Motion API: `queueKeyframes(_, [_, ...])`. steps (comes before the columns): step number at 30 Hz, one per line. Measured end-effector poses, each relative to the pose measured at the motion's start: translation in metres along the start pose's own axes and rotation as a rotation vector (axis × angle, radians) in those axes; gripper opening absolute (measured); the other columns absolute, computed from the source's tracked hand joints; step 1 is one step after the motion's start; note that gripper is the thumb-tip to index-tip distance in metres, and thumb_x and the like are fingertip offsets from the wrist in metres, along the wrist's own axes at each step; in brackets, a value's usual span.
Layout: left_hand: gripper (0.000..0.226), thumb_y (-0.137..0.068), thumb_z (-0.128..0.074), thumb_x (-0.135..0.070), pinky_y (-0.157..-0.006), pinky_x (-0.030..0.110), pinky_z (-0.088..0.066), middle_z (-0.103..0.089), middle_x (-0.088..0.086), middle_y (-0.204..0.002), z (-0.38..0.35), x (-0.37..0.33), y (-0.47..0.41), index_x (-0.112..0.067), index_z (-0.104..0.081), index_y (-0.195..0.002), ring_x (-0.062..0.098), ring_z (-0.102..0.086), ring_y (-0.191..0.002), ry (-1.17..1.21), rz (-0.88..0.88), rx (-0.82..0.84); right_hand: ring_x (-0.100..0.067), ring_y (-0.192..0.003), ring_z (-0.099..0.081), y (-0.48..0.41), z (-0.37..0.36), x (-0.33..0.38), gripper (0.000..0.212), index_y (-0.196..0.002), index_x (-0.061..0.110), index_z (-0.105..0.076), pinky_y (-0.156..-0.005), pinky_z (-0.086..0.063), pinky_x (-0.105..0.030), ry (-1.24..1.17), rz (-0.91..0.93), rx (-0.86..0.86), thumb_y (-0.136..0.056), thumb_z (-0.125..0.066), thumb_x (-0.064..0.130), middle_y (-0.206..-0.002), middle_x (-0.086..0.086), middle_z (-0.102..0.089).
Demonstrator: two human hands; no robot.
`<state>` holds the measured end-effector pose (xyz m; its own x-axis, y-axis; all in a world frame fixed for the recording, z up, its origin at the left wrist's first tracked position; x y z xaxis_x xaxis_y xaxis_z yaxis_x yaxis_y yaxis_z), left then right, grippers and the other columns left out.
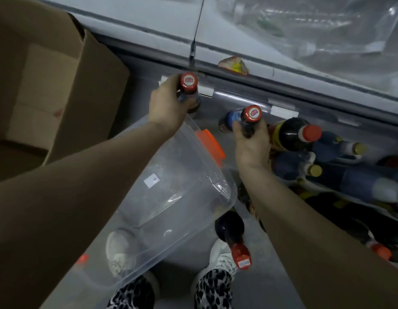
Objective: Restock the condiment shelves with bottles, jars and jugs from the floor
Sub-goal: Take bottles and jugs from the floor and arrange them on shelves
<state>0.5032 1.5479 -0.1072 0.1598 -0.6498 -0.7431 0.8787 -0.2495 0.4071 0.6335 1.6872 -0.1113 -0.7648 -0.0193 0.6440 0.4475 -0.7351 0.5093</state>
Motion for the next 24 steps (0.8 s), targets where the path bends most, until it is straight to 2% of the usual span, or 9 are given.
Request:
queueKeyframes(3, [0.044, -0.081, -0.075, -0.022, -0.094, 0.026, -0.047, -0.070, 0.004, -0.117, -0.003, -0.003, -0.013, -0.020, -0.065, -0.124, 0.019, -0.063, -0.111, -0.131, -0.054, -0.024, -0.019, -0.121, -0.058, -0.017, -0.007, -0.003, 0.045, -0.137, 0.013, -0.053, -0.084, -0.029, -0.009, -0.007, 0.024, -0.012, -0.096, -0.065, 0.026, -0.128, -0.005, -0.065])
queueKeyframes(7, [0.041, -0.082, -0.075, -0.022, -0.079, 0.012, -0.037, -0.070, 0.003, -0.113, -0.008, 0.000, -0.021, -0.017, -0.066, -0.121, 0.010, -0.060, -0.101, -0.149, -0.093, -0.020, -0.022, -0.125, -0.055, -0.031, -0.014, -0.007, 0.054, -0.144, 0.011, -0.046, -0.086, -0.026, -0.007, 0.007, 0.057, -0.014, -0.095, -0.067, 0.020, -0.133, -0.007, -0.062])
queueKeyframes(9, [0.039, -0.083, -0.074, -0.021, -0.081, 0.015, -0.039, -0.071, 0.004, -0.112, -0.009, 0.002, -0.022, -0.018, -0.066, -0.121, 0.017, -0.063, -0.104, -0.175, -0.129, -0.018, -0.022, -0.123, -0.055, -0.035, -0.017, -0.008, 0.055, -0.144, 0.010, -0.046, -0.084, -0.026, -0.007, 0.009, 0.070, -0.025, -0.094, -0.069, 0.018, -0.131, -0.008, -0.062])
queueKeyframes(12, [0.041, -0.084, -0.073, -0.021, -0.092, 0.026, -0.046, -0.070, 0.006, -0.114, -0.011, 0.004, -0.020, -0.018, -0.063, -0.124, 0.021, -0.063, -0.108, -0.184, -0.159, 0.003, -0.017, -0.115, -0.056, -0.038, -0.020, -0.007, 0.052, -0.141, 0.010, -0.047, -0.084, -0.029, -0.009, 0.027, 0.110, -0.021, -0.094, -0.068, 0.017, -0.127, -0.007, -0.063])
queueKeyframes(15, [0.041, -0.083, -0.074, -0.019, -0.095, 0.032, -0.049, -0.070, 0.007, -0.111, -0.008, 0.003, -0.015, -0.019, -0.063, -0.123, 0.023, -0.064, -0.108, -0.154, -0.170, 0.011, -0.023, -0.122, -0.057, -0.036, -0.017, -0.003, 0.049, -0.139, 0.009, -0.049, -0.093, -0.035, -0.018, 0.058, 0.138, -0.021, -0.094, -0.068, 0.019, -0.129, -0.010, -0.064])
queueKeyframes(17, [0.040, -0.083, -0.074, -0.019, -0.096, 0.034, -0.049, -0.070, 0.006, -0.110, -0.001, -0.003, -0.009, -0.017, -0.063, -0.122, 0.021, -0.064, -0.107, -0.112, -0.180, 0.003, -0.024, -0.121, -0.058, -0.032, -0.009, 0.003, 0.047, -0.136, 0.007, -0.052, -0.094, -0.037, -0.019, 0.043, 0.162, -0.045, -0.093, -0.069, 0.019, -0.127, -0.010, -0.065])
queueKeyframes(19, [0.038, -0.083, -0.075, -0.019, -0.091, 0.023, -0.049, -0.069, 0.001, -0.104, 0.007, -0.013, -0.004, -0.014, -0.064, -0.119, 0.011, -0.063, -0.099, -0.087, -0.199, -0.018, -0.017, -0.110, -0.059, -0.027, 0.004, 0.010, 0.044, -0.131, 0.005, -0.055, -0.086, -0.035, -0.009, 0.016, 0.195, -0.055, -0.092, -0.071, 0.018, -0.117, -0.007, -0.066])
queueKeyframes(22, [0.034, -0.083, -0.074, -0.018, -0.071, 0.000, -0.037, -0.063, -0.005, -0.095, 0.024, -0.041, 0.003, -0.010, -0.064, -0.114, -0.006, -0.052, -0.084, -0.049, -0.214, -0.002, 0.001, -0.096, -0.055, -0.015, 0.030, 0.029, 0.040, -0.128, 0.005, -0.057, -0.077, -0.034, 0.004, -0.030, 0.253, -0.036, -0.092, -0.071, 0.017, -0.102, 0.007, -0.060])
queueKeyframes(24, [0.033, -0.084, -0.073, -0.018, -0.071, 0.000, -0.038, -0.065, -0.002, -0.098, 0.039, -0.066, 0.009, -0.008, -0.062, -0.114, -0.005, -0.053, -0.084, -0.044, -0.224, 0.018, 0.015, -0.086, -0.054, -0.005, 0.050, 0.051, 0.040, -0.128, 0.007, -0.056, -0.076, -0.032, 0.007, -0.047, 0.305, -0.033, -0.092, -0.071, 0.017, -0.096, 0.017, -0.056])
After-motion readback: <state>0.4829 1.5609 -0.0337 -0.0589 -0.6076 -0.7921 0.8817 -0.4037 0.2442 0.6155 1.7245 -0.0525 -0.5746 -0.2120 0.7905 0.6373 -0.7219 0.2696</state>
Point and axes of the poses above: each hand's wrist, its own y-axis away from the middle knuckle, its own z-axis out of the back of the hand, x = y × z, the point moved 2 cm from there along -y, towards the middle knuckle
